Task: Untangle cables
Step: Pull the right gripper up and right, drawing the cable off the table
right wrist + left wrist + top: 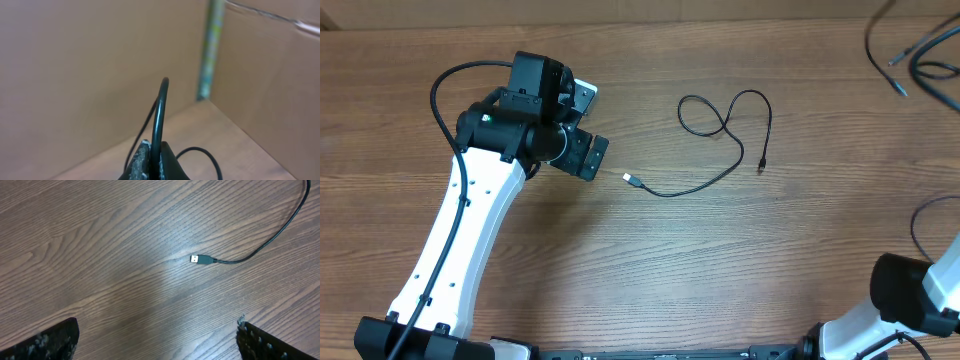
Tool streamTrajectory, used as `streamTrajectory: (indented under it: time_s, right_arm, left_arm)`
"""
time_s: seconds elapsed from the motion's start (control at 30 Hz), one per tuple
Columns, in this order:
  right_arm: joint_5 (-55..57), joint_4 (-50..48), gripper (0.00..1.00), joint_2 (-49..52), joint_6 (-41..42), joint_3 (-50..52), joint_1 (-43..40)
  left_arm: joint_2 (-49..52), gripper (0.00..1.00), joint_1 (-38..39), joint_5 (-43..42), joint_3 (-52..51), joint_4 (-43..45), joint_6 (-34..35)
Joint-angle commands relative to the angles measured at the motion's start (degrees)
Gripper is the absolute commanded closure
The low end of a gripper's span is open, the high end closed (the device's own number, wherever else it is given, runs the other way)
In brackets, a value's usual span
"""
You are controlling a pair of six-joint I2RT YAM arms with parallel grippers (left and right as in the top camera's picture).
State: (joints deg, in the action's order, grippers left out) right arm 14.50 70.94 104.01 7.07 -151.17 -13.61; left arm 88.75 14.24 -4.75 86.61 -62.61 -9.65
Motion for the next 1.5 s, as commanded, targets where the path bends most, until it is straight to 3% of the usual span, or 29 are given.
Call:
streamTrajectory:
  time_s: [0.0,0.33,0.67,1.13,1.47]
  right_arm:
    - [1.9,-1.3,0.96,-0.3,1.7,3.9,-4.2]
    - [-5.2,-10.4,0.96,-0.3,6.0,18.2,-14.0]
    - [-5.1,-20.9,0.96,-0.3,18.1,35.1,-18.6]
    - [-4.9,-34.1,0.96,-0.2,18.7,57.7,-23.6]
    - [-4.0,-39.6,0.96,0.0,18.6,66.8,-24.8]
  left_arm:
    - [0.1,0.0,0.0,-0.8,0.6,0.0,-1.1]
    - [0.1,0.0,0.0,-0.8,0.6,0.0,-1.1]
    - [0.1,0.0,0.0,-0.8,0.6,0.0,-1.1]
    - [0.1,0.0,0.0,-0.8,0.6,0.0,-1.1]
    - [0.1,0.0,0.0,-0.8,0.6,0.0,-1.1]
